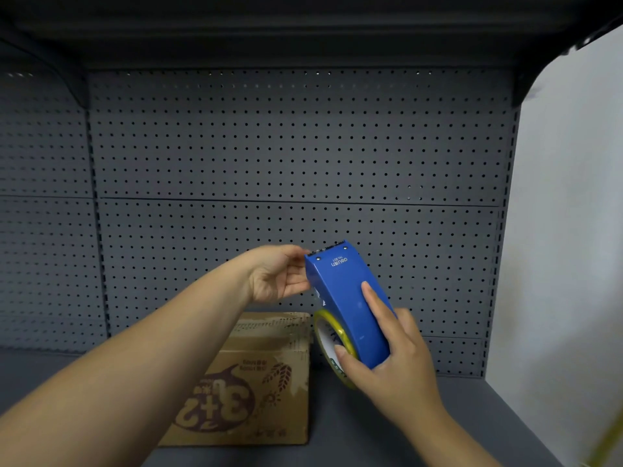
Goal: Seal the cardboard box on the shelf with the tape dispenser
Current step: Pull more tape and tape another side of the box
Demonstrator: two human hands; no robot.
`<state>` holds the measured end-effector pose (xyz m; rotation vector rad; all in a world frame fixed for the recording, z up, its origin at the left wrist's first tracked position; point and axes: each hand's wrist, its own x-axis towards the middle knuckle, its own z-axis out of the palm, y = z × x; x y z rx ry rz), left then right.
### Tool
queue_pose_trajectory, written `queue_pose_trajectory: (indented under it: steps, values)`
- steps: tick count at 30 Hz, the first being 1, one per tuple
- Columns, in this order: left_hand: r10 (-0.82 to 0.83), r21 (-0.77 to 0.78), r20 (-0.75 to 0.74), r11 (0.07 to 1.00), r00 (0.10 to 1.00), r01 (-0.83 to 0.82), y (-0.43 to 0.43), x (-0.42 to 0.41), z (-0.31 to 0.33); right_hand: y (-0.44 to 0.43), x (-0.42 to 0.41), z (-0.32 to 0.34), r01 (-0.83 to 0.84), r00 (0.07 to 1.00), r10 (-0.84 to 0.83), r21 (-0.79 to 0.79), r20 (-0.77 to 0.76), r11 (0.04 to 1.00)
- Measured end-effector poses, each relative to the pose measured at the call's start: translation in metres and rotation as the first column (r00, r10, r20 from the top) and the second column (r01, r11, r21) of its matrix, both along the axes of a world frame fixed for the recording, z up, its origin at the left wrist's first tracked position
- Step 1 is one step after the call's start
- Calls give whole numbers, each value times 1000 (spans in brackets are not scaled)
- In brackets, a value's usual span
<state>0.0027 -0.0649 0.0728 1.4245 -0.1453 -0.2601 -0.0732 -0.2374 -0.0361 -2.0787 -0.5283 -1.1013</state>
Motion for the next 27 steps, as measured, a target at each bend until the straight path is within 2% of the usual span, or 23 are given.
queue_pose_trajectory:
  steps: [4,10,14,16,23,25,27]
  values:
    - [46,14,0,999,999,-46,-3,-1,1,0,0,-1,17,1000,-17,1,21,1000]
    - [29,80,38,996,999,-32,-7,-2,1,-2,-3,-1,49,998,-49,-3,-37,999]
    - [63,147,132,986,989,-82,-12,-2,8,-3,-5,5,61,984,-69,-54,-164,997]
    - [85,171,173,979,981,-115,-15,0,12,-2,-5,12,110,964,-132,-104,-232,988]
    - [118,233,231,957,966,-173,-19,10,23,15,-5,28,224,930,-231,-60,-285,973]
    - [124,250,236,951,964,-183,-17,12,24,19,-1,30,306,918,-313,-68,-243,950]
    - [123,264,234,947,964,-185,-15,15,23,20,1,31,408,898,-423,-129,-120,904]
